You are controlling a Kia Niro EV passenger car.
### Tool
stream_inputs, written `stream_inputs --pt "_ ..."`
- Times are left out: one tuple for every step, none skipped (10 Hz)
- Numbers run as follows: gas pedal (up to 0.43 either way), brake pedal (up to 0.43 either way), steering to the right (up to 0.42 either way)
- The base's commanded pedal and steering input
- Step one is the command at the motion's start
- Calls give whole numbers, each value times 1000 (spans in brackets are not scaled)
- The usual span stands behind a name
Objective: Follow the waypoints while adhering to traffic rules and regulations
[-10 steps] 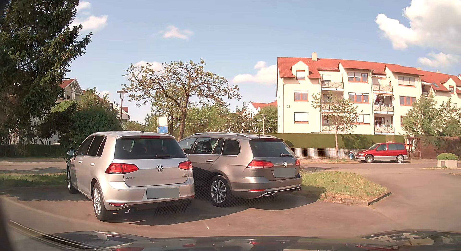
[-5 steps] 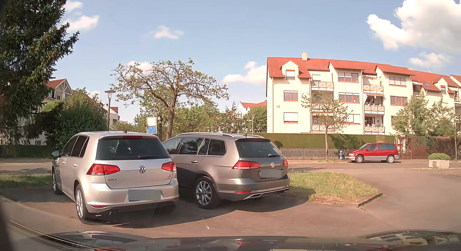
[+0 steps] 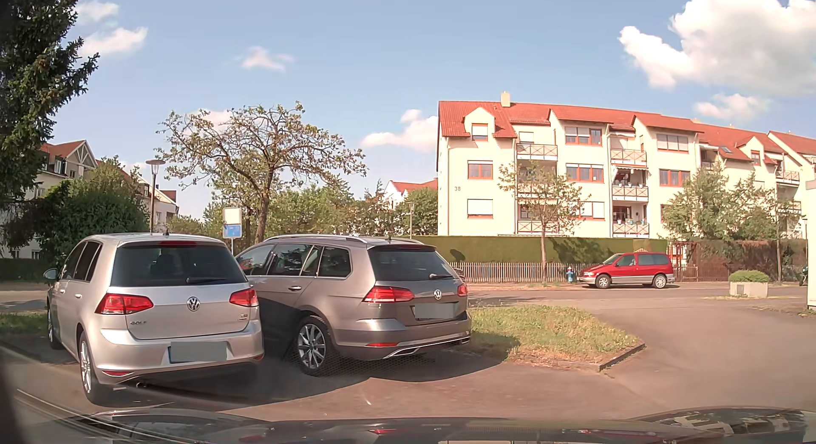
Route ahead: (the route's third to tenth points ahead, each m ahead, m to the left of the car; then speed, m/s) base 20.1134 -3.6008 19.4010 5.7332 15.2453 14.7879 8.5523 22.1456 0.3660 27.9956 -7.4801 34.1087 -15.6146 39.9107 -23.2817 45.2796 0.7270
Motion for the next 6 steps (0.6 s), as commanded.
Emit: stream_inputs --pt "0 18 946" --pt "0 18 946" --pt "0 18 945" --pt "0 18 945" --pt "0 18 945" --pt "0 18 945"
